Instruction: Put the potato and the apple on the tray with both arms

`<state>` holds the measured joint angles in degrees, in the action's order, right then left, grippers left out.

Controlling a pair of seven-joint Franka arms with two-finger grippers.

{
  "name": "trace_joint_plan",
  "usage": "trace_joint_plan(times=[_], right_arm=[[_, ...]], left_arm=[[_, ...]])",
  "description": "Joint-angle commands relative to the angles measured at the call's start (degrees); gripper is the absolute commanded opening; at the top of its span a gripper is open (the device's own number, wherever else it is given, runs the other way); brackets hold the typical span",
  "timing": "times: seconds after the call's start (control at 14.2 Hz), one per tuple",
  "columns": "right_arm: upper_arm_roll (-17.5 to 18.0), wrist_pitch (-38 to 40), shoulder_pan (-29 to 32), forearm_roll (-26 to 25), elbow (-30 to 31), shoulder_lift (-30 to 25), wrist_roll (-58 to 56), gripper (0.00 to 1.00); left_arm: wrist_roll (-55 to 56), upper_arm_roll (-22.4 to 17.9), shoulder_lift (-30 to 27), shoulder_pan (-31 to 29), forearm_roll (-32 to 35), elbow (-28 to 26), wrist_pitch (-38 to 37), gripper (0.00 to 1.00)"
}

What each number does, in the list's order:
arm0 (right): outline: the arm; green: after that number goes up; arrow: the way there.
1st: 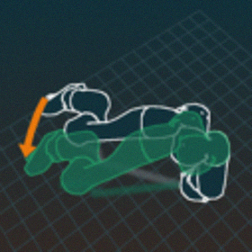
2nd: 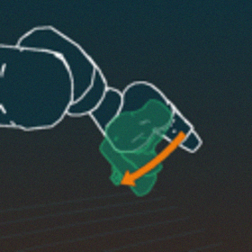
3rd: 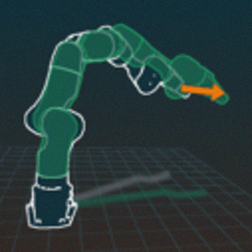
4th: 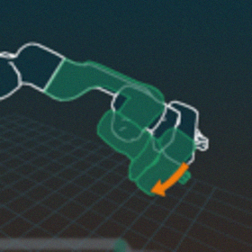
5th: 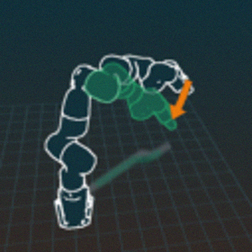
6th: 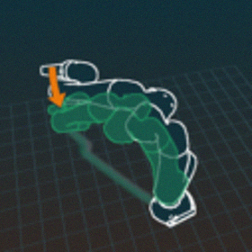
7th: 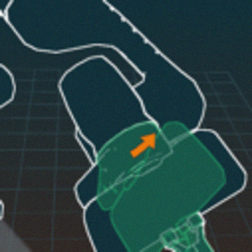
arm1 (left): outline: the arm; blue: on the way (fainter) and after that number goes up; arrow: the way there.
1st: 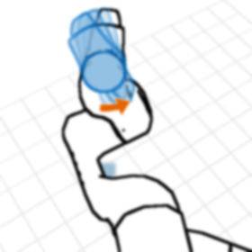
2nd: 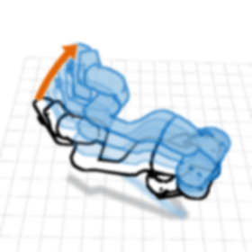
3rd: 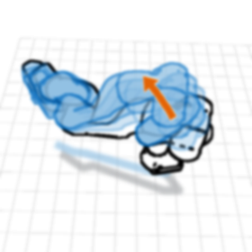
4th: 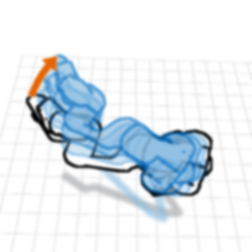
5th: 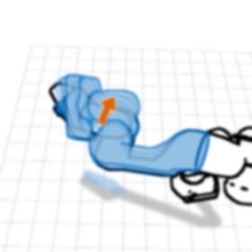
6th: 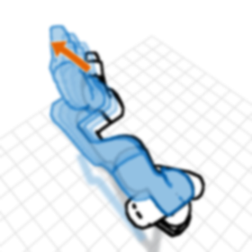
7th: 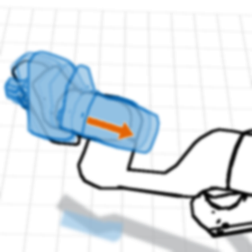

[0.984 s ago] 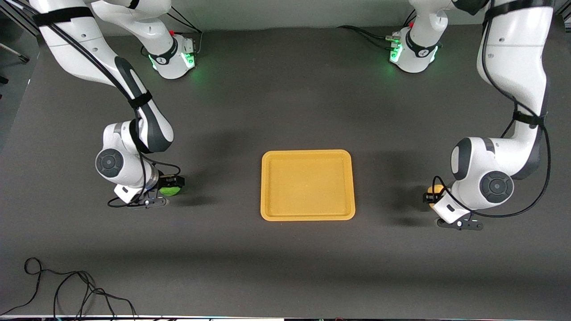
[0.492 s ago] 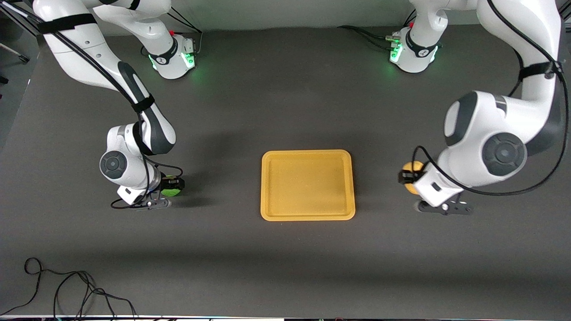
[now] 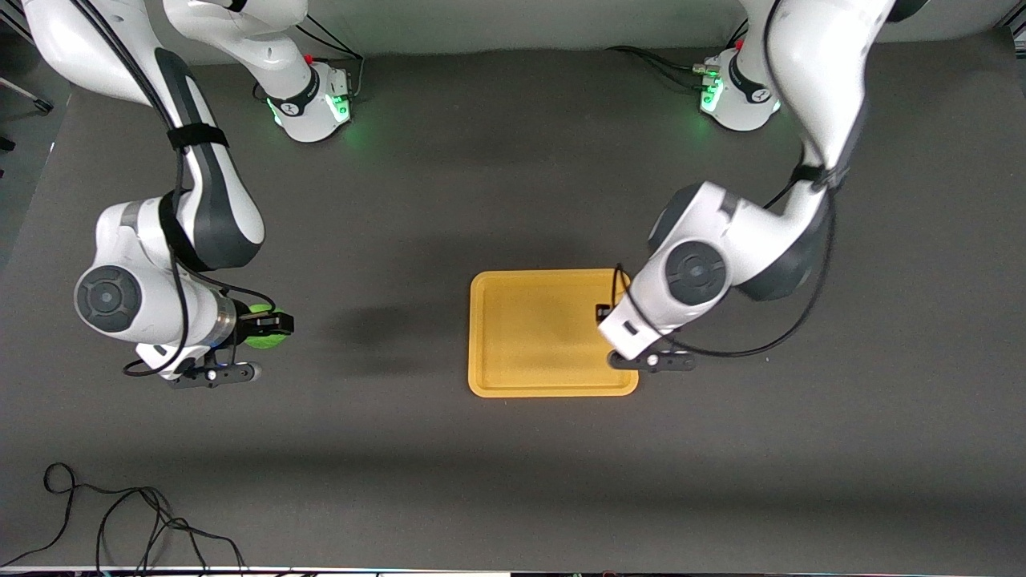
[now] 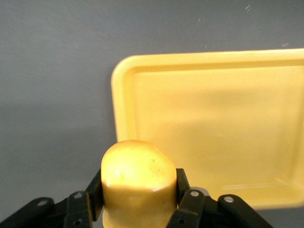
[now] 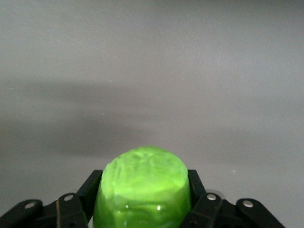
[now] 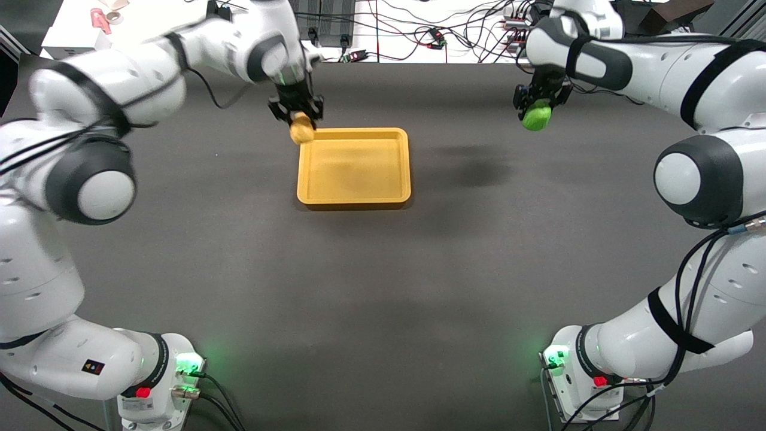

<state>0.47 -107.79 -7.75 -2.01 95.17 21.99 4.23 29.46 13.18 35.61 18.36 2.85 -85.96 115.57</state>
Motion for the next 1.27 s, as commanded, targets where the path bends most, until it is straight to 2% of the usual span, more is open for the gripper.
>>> trace_joint_plan(times=[0.0, 0.21, 0.35, 0.49, 0.63, 0.77, 0.84, 0.91, 1.05, 1.2], right_arm=[[0.85, 1.45, -0.16, -0.19, -2.36, 1.57, 1.49, 0.27], [0.85, 1.45, 0.1, -0.27, -2.27, 2.18, 0.87, 0.26], [0.93, 1.36, 0.19, -0.19, -2.36, 2.18, 1.48, 0.26], [2.16, 0.83, 0.28, 1.12, -2.53, 2.71, 2.45, 0.26], [4.96, 1.09, 0.46, 3.32, -3.85, 2.89, 7.79, 0.26], [8.74, 1.09, 0.72, 3.42, -5.69, 3.15, 13.06, 0.25], [10.76, 1.01, 0.72, 3.42, -7.26, 4.89, 16.83, 0.25], [13.39, 0.83, 0.72, 3.42, -9.72, 7.17, 21.04, 0.24], [18.49, 0.66, 0.63, 2.98, -14.55, 11.74, 28.87, 0.24], [21.84, -2.49, 0.37, 2.98, -16.68, 15.0, 34.59, 0.24]], left_arm=[[1.92, -0.35, 3.85, 0.8, 2.25, 0.89, 1.68, 0.44], [1.83, -0.35, 4.91, 1.41, 2.34, -0.17, 2.99, 0.46], [1.74, -0.35, 5.43, 1.59, 2.78, -0.52, 4.3, 0.52], [1.83, -0.35, 5.79, 2.12, 2.78, -1.66, 6.41, 0.55], [1.83, -0.35, 6.14, 2.47, 2.86, -3.24, 8.09, 0.59], [1.83, -0.35, 6.23, 2.38, 3.04, -3.51, 8.36, 0.67], [1.83, -0.35, 6.14, 2.38, 3.04, -3.51, 8.36, 0.87], [1.83, -0.43, 6.14, 2.38, 3.13, -3.51, 8.36, 1.0], [1.74, -0.35, 5.79, 2.3, 3.39, -3.42, 7.92, 1.0], [1.22, -0.35, 4.22, 1.77, 3.39, -3.42, 6.78, 1.0]])
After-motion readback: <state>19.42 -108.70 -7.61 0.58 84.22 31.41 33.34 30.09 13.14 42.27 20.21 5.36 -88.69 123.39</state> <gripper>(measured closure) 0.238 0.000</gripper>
